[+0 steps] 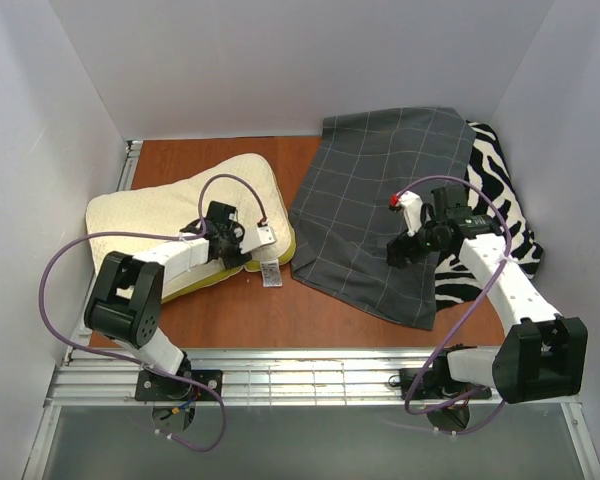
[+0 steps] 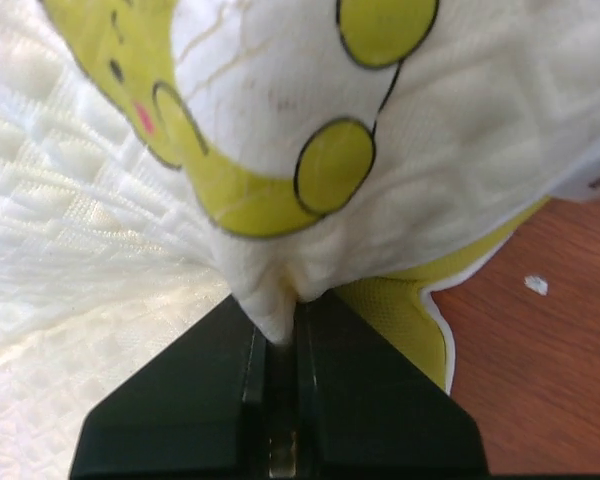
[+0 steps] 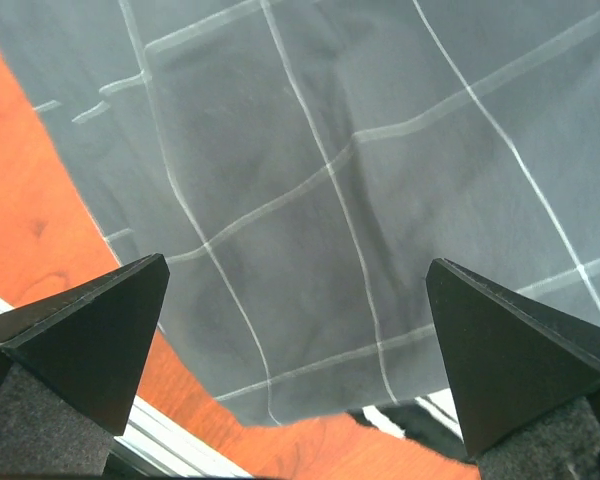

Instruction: Put the pillow into the pillowcase

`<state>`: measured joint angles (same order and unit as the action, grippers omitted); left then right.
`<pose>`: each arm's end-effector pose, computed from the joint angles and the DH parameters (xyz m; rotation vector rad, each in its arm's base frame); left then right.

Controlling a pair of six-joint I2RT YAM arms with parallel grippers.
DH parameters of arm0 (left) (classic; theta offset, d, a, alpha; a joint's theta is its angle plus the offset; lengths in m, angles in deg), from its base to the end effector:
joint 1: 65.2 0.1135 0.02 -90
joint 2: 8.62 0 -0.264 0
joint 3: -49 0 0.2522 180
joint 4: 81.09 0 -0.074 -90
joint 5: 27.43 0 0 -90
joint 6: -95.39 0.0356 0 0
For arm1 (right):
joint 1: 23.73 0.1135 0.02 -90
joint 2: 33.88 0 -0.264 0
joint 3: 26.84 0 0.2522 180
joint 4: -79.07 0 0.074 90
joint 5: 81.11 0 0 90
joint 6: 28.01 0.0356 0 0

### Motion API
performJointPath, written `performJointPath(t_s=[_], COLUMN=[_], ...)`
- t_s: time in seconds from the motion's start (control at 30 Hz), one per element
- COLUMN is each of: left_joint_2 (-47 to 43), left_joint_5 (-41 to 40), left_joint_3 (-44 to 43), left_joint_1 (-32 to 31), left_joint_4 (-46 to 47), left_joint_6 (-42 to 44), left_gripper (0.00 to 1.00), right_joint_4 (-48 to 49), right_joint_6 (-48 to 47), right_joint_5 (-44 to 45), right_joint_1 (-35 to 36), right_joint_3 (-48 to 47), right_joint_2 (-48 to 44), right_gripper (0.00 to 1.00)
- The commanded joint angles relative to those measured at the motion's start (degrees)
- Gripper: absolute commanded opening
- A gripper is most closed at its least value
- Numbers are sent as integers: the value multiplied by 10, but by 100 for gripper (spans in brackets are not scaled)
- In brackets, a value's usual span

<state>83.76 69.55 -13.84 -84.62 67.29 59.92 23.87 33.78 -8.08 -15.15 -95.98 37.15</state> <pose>0.2844 -0.1049 0.1572 1.6121 2.0728 0.0510 0.2407 0.0468 0.2641 -0.8998 2.3540 0.2433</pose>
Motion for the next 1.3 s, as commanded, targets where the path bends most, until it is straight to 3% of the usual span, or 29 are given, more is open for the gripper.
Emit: performJointPath(t_s=[0.0,0.17,0.23,0.47,0.53,0.57,0.6,0.67,0.7,0.77,0.8,0.97,1.03,1.07,1.1,1.2,1.27], left_joint_2=[-21,-104,-145,-207,-212,-221,-224,-231,-234,-235,-233,-235,-237,-238,-239,-239,-237], left_joint_5=[80,191,200,241,268,275,281,301,308,329,338,351,345,339,335,332,347], left_joint_3=[32,-33,-31,-17,-23,-25,-29,-32,-34,-43,-45,-58,-59,-59,-60,-64,-64], left_joint_1=[31,93,108,138,158,165,182,193,232,257,281,322,323,324,325,330,338], left_joint_4=[-152,-250,-272,-288,-295,-294,-291,-285,-285,-288,-295,-312,-310,-307,-303,-297,-294], left_joint_6=[2,0,2,-37,-49,-64,-71,-86,-89,-91,-93,-87,-88,-93,-99,-121,-128], left_gripper=[0,0,0,0,0,0,0,0,0,0,0,0,0,0,0,0,0], right_joint_4=[17,71,99,110,109,108,108,109,108,109,111,128,205,208,205,167,149], right_joint_6=[3,16,26,73,83,87,90,93,94,104,109,162,142,135,122,100,90], right_joint_5=[-5,61,73,91,103,108,113,115,112,104,101,125,183,176,174,136,107], right_joint_1=[55,177,212,269,272,272,273,273,271,270,268,243,246,245,245,239,239], right_joint_3=[-35,-54,-76,-220,-250,-276,-291,-319,-351,-393,-445,-692,-685,-690,-697,-660,-608], right_joint_2=[17,80,105,312,355,392,410,462,479,531,549,691,692,692,692,616,557], right_gripper=[98,90,89,88,84,79,66,53,33,4,1,1,1,18,61,71,65])
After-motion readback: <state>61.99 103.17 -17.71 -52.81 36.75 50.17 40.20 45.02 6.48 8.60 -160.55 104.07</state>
